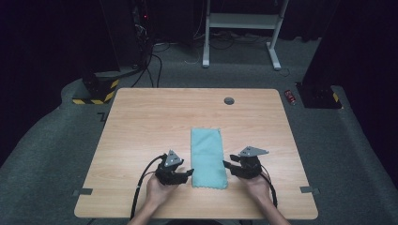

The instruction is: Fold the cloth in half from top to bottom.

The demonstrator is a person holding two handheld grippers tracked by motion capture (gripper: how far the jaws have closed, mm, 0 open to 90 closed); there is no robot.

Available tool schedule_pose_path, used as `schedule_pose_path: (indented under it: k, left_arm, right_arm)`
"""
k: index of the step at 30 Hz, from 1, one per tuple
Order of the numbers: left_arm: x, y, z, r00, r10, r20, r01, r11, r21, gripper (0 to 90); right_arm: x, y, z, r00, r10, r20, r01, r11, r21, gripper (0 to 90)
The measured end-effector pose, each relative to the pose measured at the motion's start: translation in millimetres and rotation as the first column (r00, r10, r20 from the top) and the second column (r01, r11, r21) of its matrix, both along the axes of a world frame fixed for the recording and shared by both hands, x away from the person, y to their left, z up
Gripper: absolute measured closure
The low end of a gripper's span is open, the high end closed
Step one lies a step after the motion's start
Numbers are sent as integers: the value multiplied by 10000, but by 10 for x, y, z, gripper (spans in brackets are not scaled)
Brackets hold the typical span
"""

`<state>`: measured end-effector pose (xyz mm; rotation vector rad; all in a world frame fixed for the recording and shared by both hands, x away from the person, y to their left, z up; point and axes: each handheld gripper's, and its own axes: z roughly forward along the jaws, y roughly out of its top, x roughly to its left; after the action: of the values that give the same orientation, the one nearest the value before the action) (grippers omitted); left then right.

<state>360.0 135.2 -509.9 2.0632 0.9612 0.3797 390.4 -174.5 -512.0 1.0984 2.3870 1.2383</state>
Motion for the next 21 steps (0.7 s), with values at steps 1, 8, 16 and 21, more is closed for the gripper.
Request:
schedule_pose_path:
  k: [1,8,16,21]
  left_arm:
    - [58,21,20,9998,176,-97,-177,9998,-62,395]
    - [449,119,105,9953,725,-639,-790,9912,-1064,389]
    - [744,45,158,9947,649,-803,-741,9904,-1170,418]
    - [884,9,142,9929,796,-879,-924,9840,-1521,418]
  right_arm:
    - [47,-29,13,9999,-100,20,100,9999,45,545]
    - [319,-96,126,9974,-539,-486,546,9984,130,570]
    - [548,-51,172,9955,-529,-792,537,9985,82,589]
    - [635,-23,159,9933,-748,-879,775,9966,272,597]
